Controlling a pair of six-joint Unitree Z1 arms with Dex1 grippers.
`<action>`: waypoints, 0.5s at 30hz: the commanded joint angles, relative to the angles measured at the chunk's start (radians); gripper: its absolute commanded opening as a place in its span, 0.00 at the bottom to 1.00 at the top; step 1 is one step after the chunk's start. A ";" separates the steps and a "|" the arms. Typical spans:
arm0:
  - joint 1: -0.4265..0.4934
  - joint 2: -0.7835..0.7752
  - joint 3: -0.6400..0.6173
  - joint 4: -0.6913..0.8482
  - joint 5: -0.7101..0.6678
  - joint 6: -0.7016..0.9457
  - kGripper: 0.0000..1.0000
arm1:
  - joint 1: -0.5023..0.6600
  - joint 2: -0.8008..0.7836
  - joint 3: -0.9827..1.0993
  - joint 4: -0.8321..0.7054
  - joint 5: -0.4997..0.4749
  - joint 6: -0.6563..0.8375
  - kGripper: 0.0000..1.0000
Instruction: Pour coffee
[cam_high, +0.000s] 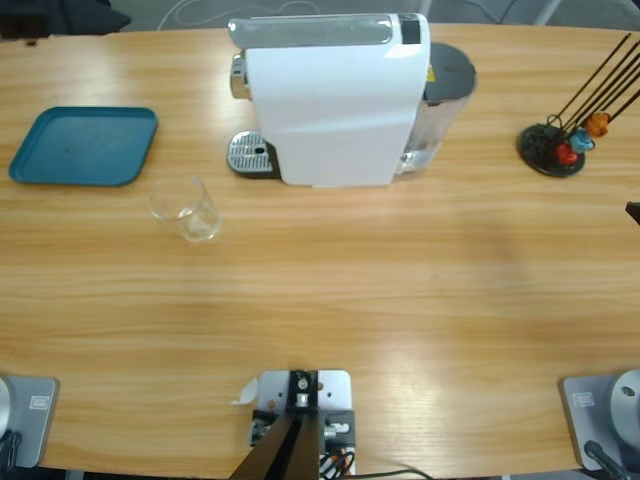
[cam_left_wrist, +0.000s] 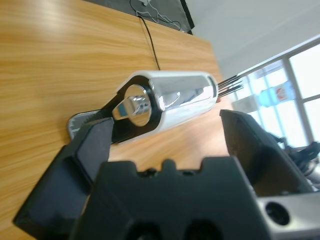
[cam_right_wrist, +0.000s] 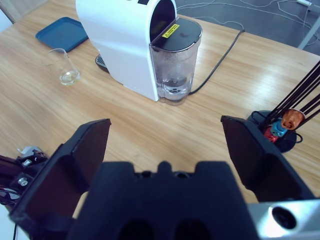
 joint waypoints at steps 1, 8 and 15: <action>0.046 0.165 -0.072 -0.006 -0.075 -0.093 0.86 | 0.010 -0.021 0.034 -0.016 0.006 0.010 1.00; 0.046 0.237 -0.074 -0.009 -0.172 -0.094 0.83 | 0.010 -0.014 0.034 -0.018 0.007 0.010 1.00; 0.046 0.338 -0.117 -0.015 -0.273 -0.112 0.76 | 0.010 -0.013 0.037 -0.022 0.010 0.007 1.00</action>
